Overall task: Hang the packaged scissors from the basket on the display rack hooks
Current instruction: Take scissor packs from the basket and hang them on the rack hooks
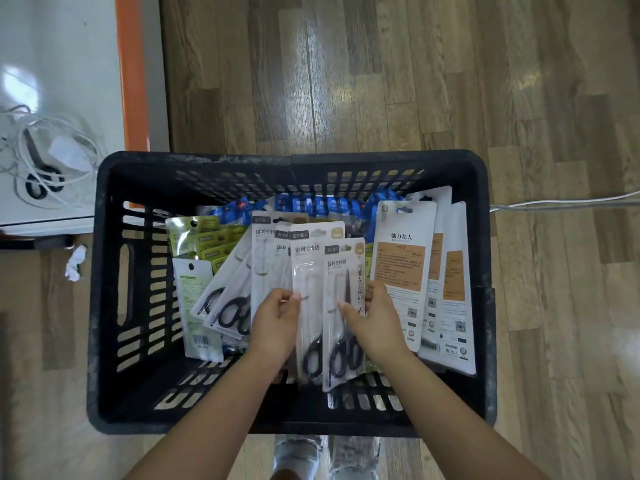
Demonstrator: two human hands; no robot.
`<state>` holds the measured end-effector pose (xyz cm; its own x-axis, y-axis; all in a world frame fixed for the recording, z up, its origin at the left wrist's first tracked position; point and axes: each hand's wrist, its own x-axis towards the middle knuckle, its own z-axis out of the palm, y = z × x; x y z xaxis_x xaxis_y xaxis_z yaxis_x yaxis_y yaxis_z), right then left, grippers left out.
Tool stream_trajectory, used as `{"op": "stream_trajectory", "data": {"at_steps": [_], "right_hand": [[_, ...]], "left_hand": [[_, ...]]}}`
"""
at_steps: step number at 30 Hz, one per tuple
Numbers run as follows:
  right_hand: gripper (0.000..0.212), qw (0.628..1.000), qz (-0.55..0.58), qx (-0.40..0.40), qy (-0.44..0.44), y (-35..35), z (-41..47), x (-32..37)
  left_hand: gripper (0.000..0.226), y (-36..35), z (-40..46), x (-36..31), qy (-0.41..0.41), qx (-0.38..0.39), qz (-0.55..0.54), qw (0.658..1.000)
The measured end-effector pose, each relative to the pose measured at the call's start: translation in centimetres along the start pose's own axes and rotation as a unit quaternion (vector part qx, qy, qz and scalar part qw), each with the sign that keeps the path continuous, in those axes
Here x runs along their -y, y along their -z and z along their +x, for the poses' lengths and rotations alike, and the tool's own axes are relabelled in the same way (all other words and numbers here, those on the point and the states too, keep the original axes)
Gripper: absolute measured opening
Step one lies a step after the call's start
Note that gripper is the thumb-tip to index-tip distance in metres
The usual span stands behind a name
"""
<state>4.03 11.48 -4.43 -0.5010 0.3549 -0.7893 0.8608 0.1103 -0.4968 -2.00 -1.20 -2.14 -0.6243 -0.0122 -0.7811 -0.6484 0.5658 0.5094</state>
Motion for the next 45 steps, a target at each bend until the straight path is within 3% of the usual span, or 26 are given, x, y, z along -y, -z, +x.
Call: {"op": "stream_trajectory", "data": {"at_steps": [5, 8, 12, 20, 24, 27, 30, 36, 43, 45], "right_hand": [[0.070, 1.000, 0.002, 0.006, -0.019, -0.5, 0.7, -0.1], [0.063, 0.999, 0.004, 0.015, -0.043, -0.4, 1.0, -0.1], [0.051, 0.997, 0.064, 0.016, -0.047, 0.2, 0.8, -0.3], [0.048, 0.987, 0.152, 0.020, -0.042, 1.3, -0.6, -0.2], [0.032, 0.982, 0.177, 0.022, -0.056, 2.2, -0.9, -0.3], [0.046, 0.983, 0.163, 0.017, -0.080, 2.5, -0.7, -0.6], [0.058, 0.982, 0.166, 0.006, -0.092, 2.8, -0.6, -0.7], [0.036, 0.975, 0.202, -0.013, -0.092, 4.2, -0.7, 0.0], [0.048, 0.982, 0.180, -0.007, -0.064, 5.3, -3.8, 4.2], [0.042, 0.984, 0.171, 0.007, -0.045, 5.5, -4.9, 6.8]], "left_hand": [[0.020, 1.3, 0.1, 0.5, 0.044, 0.025, -0.062, 0.997], [0.023, 1.4, 0.4, 0.7, 0.039, 0.046, -0.059, 0.996], [0.007, 0.9, 0.3, 0.5, 0.004, 0.031, -0.057, 0.998], [0.026, -0.1, -0.6, 0.8, -0.097, -0.038, 0.140, 0.985], [0.023, -0.3, -1.0, 0.4, -0.072, 0.014, 0.058, 0.996], [0.024, -0.4, -1.7, -0.3, -0.043, 0.051, 0.009, 0.998], [0.011, -0.6, -2.0, -1.1, -0.001, 0.069, -0.047, 0.996], [0.020, 0.3, -1.9, -2.6, 0.043, 0.034, -0.123, 0.991], [0.033, 3.6, -3.4, -4.7, 0.063, -0.002, -0.110, 0.992], [0.038, 5.2, -4.6, -5.8, 0.059, -0.018, -0.102, 0.993]]}}
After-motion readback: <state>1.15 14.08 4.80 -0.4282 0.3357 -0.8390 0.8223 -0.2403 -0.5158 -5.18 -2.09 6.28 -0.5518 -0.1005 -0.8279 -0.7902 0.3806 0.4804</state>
